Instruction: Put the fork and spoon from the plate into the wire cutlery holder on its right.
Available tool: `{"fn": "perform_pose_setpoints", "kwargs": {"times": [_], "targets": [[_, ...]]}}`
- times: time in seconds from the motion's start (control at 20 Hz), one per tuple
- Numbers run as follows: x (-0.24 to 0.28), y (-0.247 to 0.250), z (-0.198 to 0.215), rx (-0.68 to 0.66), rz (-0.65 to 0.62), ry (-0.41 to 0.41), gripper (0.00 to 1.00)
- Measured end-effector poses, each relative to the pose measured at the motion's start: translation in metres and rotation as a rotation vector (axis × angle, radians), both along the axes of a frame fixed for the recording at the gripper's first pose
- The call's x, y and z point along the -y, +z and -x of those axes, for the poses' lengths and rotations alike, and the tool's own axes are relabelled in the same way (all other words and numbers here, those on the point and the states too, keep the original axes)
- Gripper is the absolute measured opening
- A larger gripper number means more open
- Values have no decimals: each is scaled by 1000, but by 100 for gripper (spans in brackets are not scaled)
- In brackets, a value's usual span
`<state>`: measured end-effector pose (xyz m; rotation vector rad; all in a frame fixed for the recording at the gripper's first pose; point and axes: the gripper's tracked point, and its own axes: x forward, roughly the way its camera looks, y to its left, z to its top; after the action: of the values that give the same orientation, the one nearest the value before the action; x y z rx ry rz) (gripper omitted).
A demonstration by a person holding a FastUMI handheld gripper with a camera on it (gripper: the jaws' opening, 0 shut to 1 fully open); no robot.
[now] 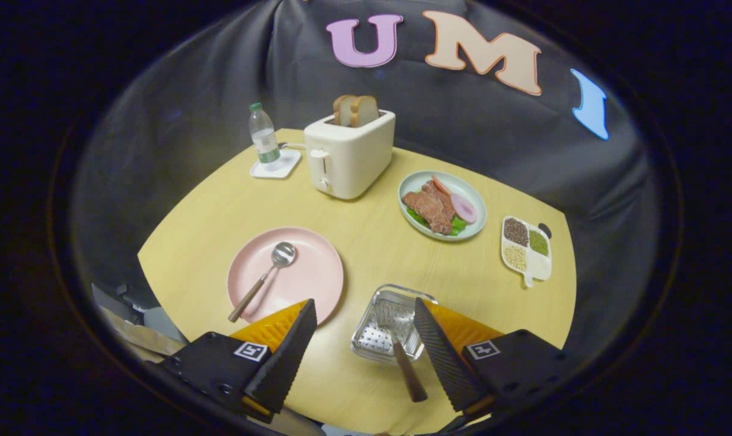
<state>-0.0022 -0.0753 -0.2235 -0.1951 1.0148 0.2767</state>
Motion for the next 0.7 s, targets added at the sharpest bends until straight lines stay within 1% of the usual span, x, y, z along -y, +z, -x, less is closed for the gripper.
{"fn": "perform_pose_setpoints", "kwargs": {"times": [0.05, 0.1, 0.3, 0.5, 0.7], "targets": [[-6, 1, -1, 28, -2, -8, 95], [-14, 2, -1, 55, -9, -12, 100], [-46, 6, 1, 151, -34, -19, 100], [-80, 2, 5, 225, -57, -47, 100], [-111, -25, 17, 214, -70, -66, 100]]}}
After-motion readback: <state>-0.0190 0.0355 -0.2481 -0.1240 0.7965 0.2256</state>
